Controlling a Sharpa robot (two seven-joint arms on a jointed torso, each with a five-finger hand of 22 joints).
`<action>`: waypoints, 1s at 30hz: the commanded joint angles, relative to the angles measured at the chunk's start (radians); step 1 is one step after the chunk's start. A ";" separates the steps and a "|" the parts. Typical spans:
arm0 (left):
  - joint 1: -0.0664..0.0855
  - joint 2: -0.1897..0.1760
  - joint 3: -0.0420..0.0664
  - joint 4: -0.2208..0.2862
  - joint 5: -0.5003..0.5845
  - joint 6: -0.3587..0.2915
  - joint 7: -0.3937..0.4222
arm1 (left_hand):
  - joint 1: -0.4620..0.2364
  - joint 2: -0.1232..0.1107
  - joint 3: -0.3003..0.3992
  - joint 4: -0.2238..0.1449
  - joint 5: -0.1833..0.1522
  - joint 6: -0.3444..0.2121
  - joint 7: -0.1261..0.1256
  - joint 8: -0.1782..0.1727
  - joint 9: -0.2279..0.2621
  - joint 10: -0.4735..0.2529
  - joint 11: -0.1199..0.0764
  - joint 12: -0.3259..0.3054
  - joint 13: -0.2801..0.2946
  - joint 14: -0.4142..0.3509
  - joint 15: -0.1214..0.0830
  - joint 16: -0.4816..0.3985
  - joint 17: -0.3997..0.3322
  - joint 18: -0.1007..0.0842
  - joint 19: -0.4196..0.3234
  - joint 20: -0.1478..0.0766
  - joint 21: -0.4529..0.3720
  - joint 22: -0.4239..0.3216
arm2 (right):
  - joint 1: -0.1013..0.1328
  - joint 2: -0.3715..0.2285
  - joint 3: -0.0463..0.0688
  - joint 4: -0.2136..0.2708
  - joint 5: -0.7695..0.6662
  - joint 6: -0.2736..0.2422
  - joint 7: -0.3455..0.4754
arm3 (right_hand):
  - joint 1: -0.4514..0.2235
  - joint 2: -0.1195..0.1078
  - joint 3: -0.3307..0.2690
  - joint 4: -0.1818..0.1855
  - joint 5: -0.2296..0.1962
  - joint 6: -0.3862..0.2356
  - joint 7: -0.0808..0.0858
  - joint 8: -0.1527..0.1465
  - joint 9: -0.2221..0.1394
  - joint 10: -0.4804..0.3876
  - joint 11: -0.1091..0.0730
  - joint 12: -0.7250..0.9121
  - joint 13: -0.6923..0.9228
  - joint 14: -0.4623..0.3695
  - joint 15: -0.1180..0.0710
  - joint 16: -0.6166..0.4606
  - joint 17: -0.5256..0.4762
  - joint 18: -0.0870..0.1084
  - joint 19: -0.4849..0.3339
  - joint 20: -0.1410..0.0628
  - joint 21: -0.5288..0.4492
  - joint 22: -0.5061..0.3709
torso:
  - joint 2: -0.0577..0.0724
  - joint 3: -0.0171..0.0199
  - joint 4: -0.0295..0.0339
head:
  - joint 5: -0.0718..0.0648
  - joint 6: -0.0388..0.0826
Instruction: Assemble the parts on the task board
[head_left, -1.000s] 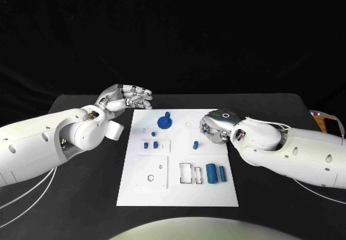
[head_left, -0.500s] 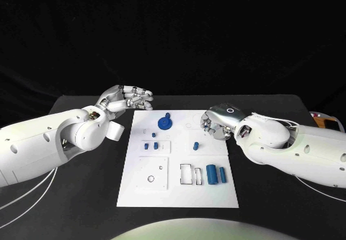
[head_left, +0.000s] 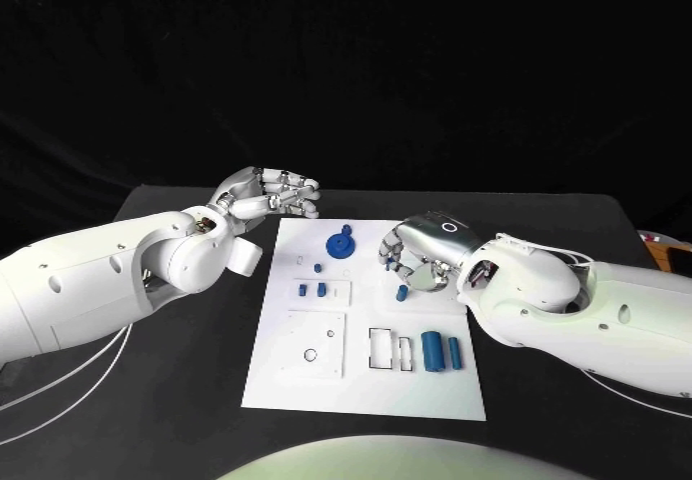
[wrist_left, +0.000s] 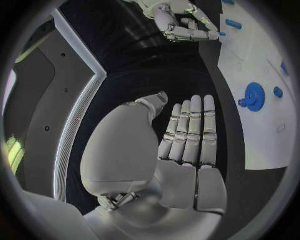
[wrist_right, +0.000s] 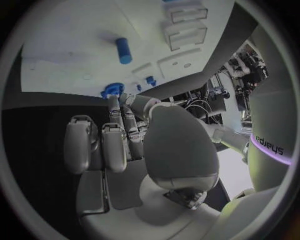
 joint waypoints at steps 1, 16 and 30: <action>0.001 0.007 0.001 -0.003 0.018 -0.004 0.009 | 0.008 -0.004 -0.003 -0.003 -0.001 -0.006 0.000 -0.004 -0.001 -0.009 -0.001 -0.005 0.001 -0.004 0.006 -0.003 0.001 0.002 0.006 0.002 -0.005 -0.002 | -0.011 0.025 0.000 0.014 0.017 -0.009 0.023 | 0.000 0.007 0.042 -0.033 0.002 0.008 0.002 0.004 0.001 0.064 -0.055 0.001 0.002 0.045 -0.009 0.003 -0.002 -0.016 0.005 -0.001 -0.001 0.125 | 0.000 -0.0014 -0.0002 | 0.027 -0.007; 0.002 0.036 0.001 -0.006 0.039 -0.028 0.020 | 0.007 -0.004 -0.004 -0.003 -0.001 -0.007 0.000 -0.004 -0.001 -0.009 0.000 -0.004 0.001 -0.005 0.007 -0.004 0.001 0.002 0.006 0.003 -0.007 -0.003 | -0.124 0.142 -0.008 -0.024 0.011 -0.021 0.055 | -0.001 0.009 0.045 -0.036 0.000 0.006 0.002 0.002 0.001 0.063 -0.054 -0.002 0.001 0.044 -0.009 0.001 -0.005 -0.016 0.004 -0.001 -0.001 0.125 | 0.001 -0.0011 -0.0003 | 0.113 -0.011; 0.002 0.043 0.001 -0.005 0.041 -0.025 0.020 | 0.006 -0.004 -0.005 -0.002 -0.001 -0.006 0.000 -0.004 -0.001 -0.009 0.000 -0.003 0.002 -0.008 0.007 -0.005 0.002 0.001 0.005 0.004 -0.009 -0.005 | -0.161 0.166 -0.011 -0.049 0.011 -0.014 0.064 | -0.003 0.011 0.047 -0.038 -0.001 0.005 0.003 0.002 0.001 0.063 -0.054 -0.004 0.001 0.044 -0.008 0.001 -0.005 -0.015 0.003 -0.001 -0.003 0.124 | 0.002 -0.0005 -0.0001 | 0.142 -0.030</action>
